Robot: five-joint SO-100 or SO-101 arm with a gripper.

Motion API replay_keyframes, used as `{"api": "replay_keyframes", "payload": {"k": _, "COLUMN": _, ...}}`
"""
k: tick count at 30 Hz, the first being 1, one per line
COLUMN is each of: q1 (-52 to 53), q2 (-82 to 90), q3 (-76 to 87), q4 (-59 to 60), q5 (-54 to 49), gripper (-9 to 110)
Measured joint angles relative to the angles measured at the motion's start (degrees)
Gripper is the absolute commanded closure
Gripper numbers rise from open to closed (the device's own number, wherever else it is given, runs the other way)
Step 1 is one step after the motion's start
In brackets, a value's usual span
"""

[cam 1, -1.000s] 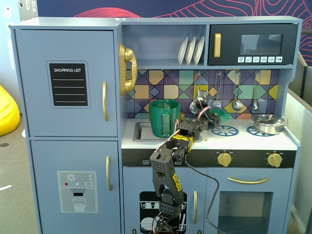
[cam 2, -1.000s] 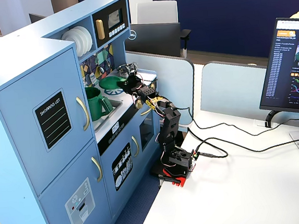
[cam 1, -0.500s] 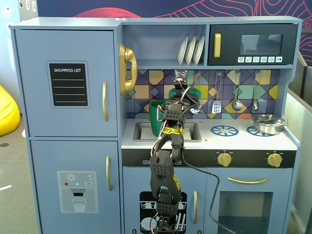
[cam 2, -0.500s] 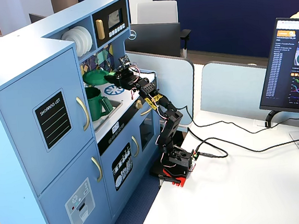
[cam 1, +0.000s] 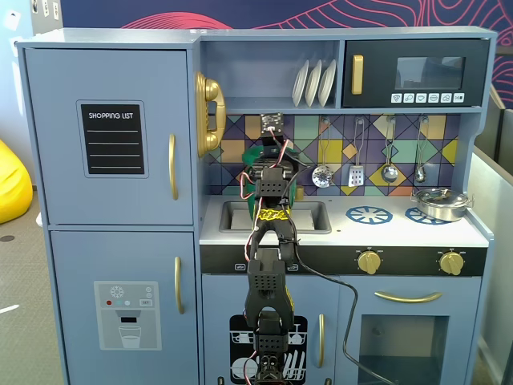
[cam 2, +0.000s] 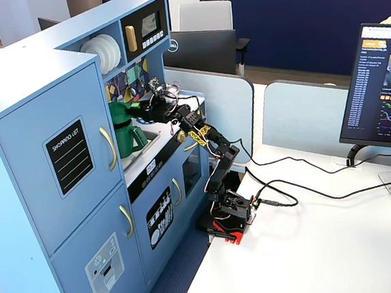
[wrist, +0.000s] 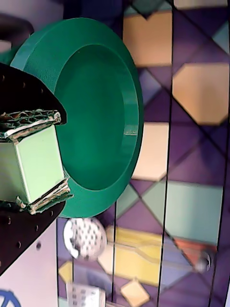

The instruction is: Pick up the lid from the counter and put it on the green recipient

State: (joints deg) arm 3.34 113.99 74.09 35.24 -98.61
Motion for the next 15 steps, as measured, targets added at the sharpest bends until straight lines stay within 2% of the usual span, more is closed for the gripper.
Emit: {"api": "replay_keyframes", "payload": {"k": 15, "q1": 0.53, "q2": 0.00, "q3": 4.13, "q4": -3.16, "q5": 0.00, "gripper": 102}}
